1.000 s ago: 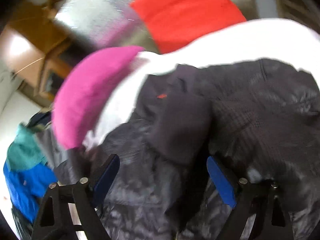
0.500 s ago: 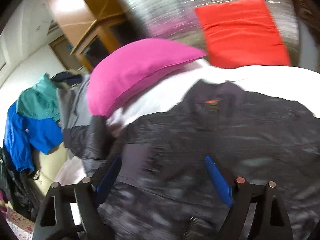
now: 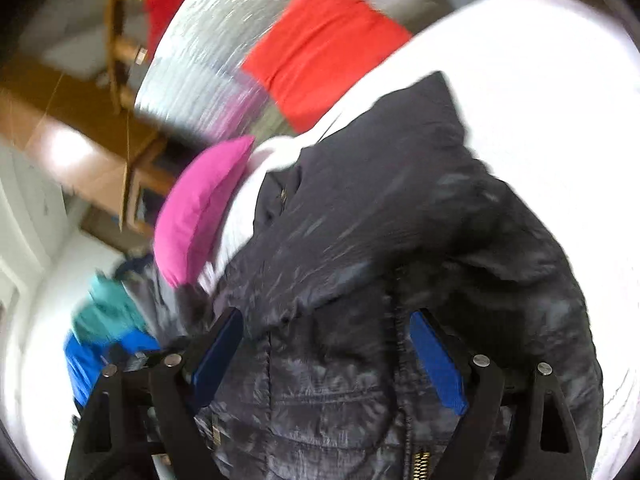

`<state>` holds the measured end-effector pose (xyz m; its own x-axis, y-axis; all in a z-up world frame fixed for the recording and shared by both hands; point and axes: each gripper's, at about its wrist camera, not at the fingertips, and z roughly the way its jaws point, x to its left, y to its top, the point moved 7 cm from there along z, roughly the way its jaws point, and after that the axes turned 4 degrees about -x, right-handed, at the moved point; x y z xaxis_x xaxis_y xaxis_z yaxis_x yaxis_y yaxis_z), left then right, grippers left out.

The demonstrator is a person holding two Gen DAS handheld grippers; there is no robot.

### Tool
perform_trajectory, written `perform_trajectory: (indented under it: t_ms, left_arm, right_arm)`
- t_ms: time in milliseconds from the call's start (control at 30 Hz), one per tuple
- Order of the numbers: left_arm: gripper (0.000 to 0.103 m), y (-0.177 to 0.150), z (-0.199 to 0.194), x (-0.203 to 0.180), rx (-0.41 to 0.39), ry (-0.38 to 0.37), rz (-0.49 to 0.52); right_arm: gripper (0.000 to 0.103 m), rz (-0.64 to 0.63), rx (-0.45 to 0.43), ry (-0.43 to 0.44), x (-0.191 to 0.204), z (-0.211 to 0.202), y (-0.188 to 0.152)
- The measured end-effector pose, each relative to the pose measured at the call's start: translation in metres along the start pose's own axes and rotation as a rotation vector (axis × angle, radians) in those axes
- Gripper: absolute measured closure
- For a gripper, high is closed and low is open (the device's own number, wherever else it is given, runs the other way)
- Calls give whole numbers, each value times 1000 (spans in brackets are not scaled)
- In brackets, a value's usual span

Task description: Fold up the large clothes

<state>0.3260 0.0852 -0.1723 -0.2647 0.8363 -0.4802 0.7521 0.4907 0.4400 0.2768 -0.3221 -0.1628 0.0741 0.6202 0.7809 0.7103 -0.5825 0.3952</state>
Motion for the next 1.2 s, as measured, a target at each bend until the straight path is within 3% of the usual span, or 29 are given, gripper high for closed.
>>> perform_trajectory:
  t_ms: [100, 167, 200, 267, 300, 367, 400, 500, 533, 567, 633, 700, 767, 800, 833, 967, 1033, 1133, 1200]
  left_arm:
    - [5, 10, 23, 7, 34, 66, -19]
    - [55, 14, 32, 10, 35, 135, -3]
    - [62, 16, 33, 11, 35, 164, 13]
    - [83, 23, 34, 3, 24, 138, 23]
    - [84, 27, 30, -3, 6, 139, 47]
    - [85, 37, 14, -20, -72, 146, 120]
    - [85, 43, 0, -34, -125, 128, 166]
    - [86, 51, -39, -63, -287, 83, 277]
    - [86, 51, -37, -65, -305, 95, 299]
    - [85, 45, -26, -60, -279, 113, 306]
    - [85, 31, 7, -34, -172, 156, 261]
    - [85, 15, 41, -7, -94, 243, 246]
    - [84, 7, 45, -3, -140, 239, 285]
    - [84, 6, 44, -6, -146, 250, 303]
    - [84, 5, 43, -8, -149, 252, 308]
    - [84, 4, 43, -5, -155, 221, 286]
    - [83, 0, 40, -6, -174, 230, 304]
    - [83, 5, 47, -7, -185, 223, 298]
    - [83, 5, 46, -4, -189, 203, 287]
  right_arm:
    - [15, 119, -26, 41, -11, 6, 10]
    - [15, 172, -35, 52, -14, 12, 15]
    - [15, 188, -45, 49, -14, 16, 19]
    - [15, 240, -62, 38, -21, 24, 26]
    - [22, 288, -68, 22, -27, 29, 30]
    - [76, 340, -51, -2, -32, 41, 36]
    - [88, 339, -57, -14, -32, 39, 38]
    - [89, 143, -148, -24, -4, 15, 49]
    - [89, 86, -155, -41, 0, 12, 48]
    - [89, 65, -126, -85, -8, 16, 44]
    - [79, 104, -62, -134, -32, 24, 34]
    - [71, 139, 18, -78, -39, 29, 24]
    - [60, 66, 35, -70, -32, 16, 24]
    - [45, 46, 43, -54, -28, 11, 24]
    - [40, 16, 56, -19, -21, 1, 25]
    - [40, -75, 15, -4, -11, -36, 42]
    - [38, -86, -47, -61, -18, -45, 59]
    - [33, -69, -53, -149, -38, -22, 91]
    - [33, -43, 3, -173, -52, 9, 106]
